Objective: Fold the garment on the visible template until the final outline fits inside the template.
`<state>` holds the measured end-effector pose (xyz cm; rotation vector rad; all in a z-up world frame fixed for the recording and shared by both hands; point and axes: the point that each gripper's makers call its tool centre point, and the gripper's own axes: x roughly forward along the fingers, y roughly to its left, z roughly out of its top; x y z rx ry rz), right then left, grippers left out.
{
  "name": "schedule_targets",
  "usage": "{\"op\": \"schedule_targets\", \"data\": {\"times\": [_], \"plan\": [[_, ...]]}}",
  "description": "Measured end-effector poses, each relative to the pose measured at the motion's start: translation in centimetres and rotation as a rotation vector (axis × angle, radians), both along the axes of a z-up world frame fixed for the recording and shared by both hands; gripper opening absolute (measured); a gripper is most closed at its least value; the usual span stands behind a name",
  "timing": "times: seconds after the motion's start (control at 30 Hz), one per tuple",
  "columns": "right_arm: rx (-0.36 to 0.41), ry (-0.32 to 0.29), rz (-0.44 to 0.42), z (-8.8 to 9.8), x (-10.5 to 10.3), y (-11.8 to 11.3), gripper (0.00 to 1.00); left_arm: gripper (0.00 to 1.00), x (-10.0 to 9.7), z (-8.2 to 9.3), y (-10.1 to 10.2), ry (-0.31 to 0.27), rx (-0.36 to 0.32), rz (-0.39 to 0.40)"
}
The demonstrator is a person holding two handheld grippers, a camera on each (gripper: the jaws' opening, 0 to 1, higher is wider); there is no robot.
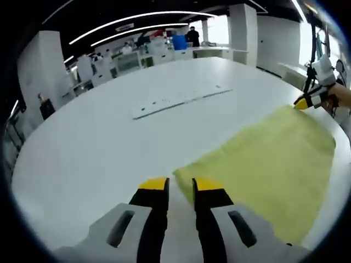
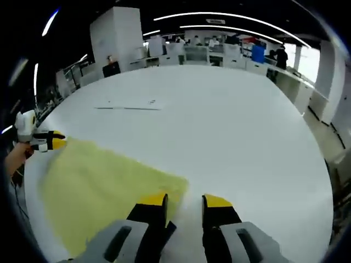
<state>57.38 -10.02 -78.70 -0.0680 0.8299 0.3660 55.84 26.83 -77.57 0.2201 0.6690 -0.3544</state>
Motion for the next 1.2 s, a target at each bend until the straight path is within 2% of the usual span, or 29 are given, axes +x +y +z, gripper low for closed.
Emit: {"op": "schedule_targets", "data": {"times": [0.07, 0.23, 0.4, 0.57, 0.73, 0.9, 1.03, 1.2], "plan": [[0.017, 0.004, 0.008, 0.3, -0.3, 0.3, 0.29, 0.2, -0.3, 0.3, -0.1, 0.0, -0.023, -0.008], [0.04, 0.0, 0.056, 1.4, -1.2, 1.4, 0.4, 0.36, -1.0, 1.5, -0.6, -0.015, -0.079, -0.03], [0.033, 0.009, 0.099, 2.3, -2.8, 2.0, 0.44, 0.48, -2.2, 2.8, -1.2, -0.024, -0.128, -0.073], [0.019, 0.0, 0.141, 3.6, -4.5, 2.6, 0.43, 0.56, -4.1, 3.5, -1.8, -0.028, -0.154, -0.13], [-0.009, -0.025, 0.184, 4.9, -6.1, 3.1, 0.44, 0.58, -6.3, 3.6, -2.0, -0.021, -0.157, -0.178], [-0.02, -0.037, 0.205, 5.6, -7.9, 3.3, 0.43, 0.59, -7.9, 3.7, -1.7, -0.015, -0.184, -0.169], [-0.031, -0.034, 0.219, 5.6, -9.6, 3.3, 0.41, 0.6, -9.5, 3.5, -1.6, -0.007, -0.195, -0.17], [-0.055, -0.041, 0.213, 5.5, -11.4, 3.1, 0.38, 0.6, -11.0, 3.7, -1.8, -0.03, -0.24, -0.175]]}}
